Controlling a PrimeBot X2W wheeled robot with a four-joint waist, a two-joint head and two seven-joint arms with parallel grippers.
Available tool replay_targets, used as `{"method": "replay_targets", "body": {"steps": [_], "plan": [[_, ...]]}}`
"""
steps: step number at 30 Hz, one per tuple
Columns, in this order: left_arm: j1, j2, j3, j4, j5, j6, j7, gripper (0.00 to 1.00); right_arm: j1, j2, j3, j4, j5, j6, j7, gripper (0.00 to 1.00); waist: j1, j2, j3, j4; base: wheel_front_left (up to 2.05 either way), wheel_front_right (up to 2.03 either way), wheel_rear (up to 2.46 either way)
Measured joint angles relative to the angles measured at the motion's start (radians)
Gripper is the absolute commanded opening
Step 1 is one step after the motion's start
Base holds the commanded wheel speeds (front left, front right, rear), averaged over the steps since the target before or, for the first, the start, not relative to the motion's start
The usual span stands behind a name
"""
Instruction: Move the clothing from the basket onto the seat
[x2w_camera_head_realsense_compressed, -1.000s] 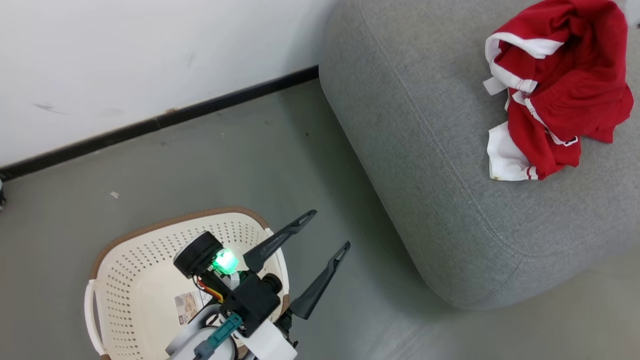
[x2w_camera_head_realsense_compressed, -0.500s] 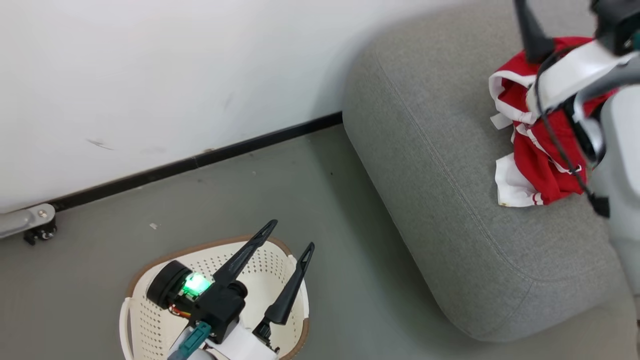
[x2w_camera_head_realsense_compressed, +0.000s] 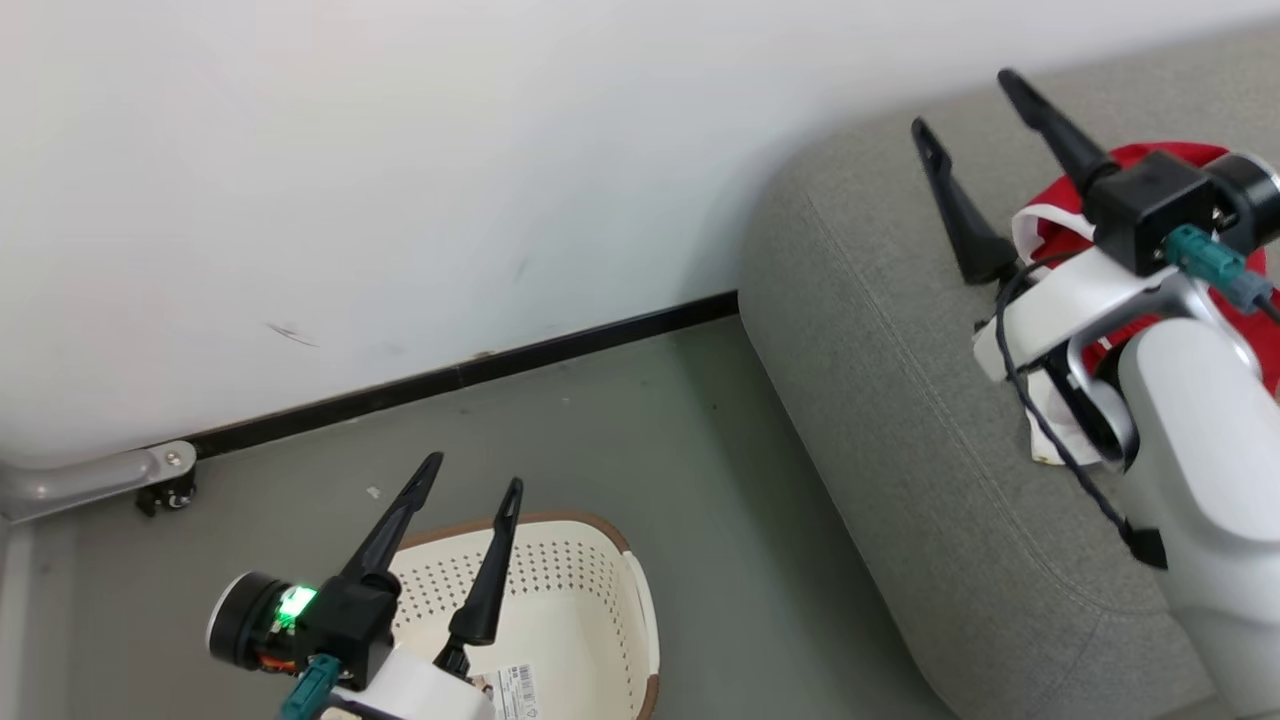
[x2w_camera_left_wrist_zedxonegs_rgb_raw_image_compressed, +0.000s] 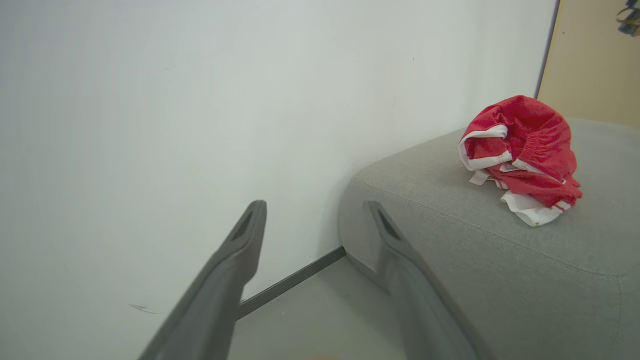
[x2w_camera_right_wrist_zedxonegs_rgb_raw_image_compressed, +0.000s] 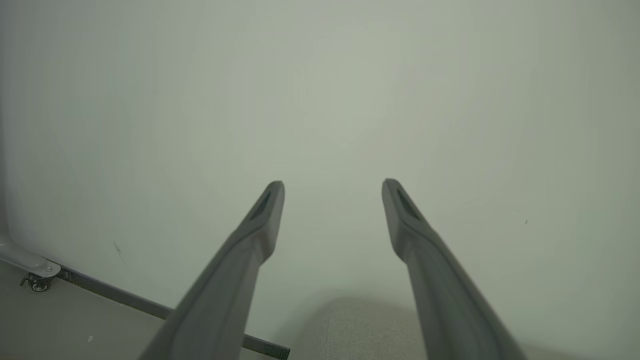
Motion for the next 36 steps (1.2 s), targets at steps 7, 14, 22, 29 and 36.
{"method": "replay_targets", "body": {"steps": [7, 14, 22, 29, 36], "plan": [[0.041, -0.026, 0.065, 0.023, -0.022, 0.022, 0.000, 1.00, 0.122, 0.028, -0.042, -0.041, 0.067, 0.000, 0.000, 1.00, 0.0000, 0.0000, -0.036, 0.034, 0.00, 0.00, 0.00], [0.064, -0.035, 0.103, 0.048, -0.034, 0.031, 0.000, 1.00, 0.242, 0.072, -0.098, -0.072, 0.100, 0.000, 0.000, 1.00, 0.0000, 0.0000, -0.059, 0.063, 0.00, 0.00, 0.00], [0.084, -0.040, 0.140, 0.083, -0.021, 0.055, 0.000, 1.00, 0.369, 0.116, -0.117, -0.104, 0.108, 0.000, 0.000, 1.00, 0.0000, 0.0000, -0.083, 0.096, 0.00, 0.00, 0.00], [0.127, -0.060, 0.174, 0.121, -0.022, 0.083, 0.000, 1.00, 0.461, 0.127, -0.103, -0.132, 0.104, 0.000, 0.000, 1.00, 0.0000, 0.0000, -0.103, 0.117, 0.00, 0.00, 0.00], [0.149, -0.064, 0.192, 0.138, -0.022, 0.091, 0.000, 1.00, 0.529, 0.147, -0.106, -0.167, 0.099, 0.000, 0.000, 1.00, 0.0000, 0.0000, -0.120, 0.127, 0.00, 0.00, 0.00]]}}
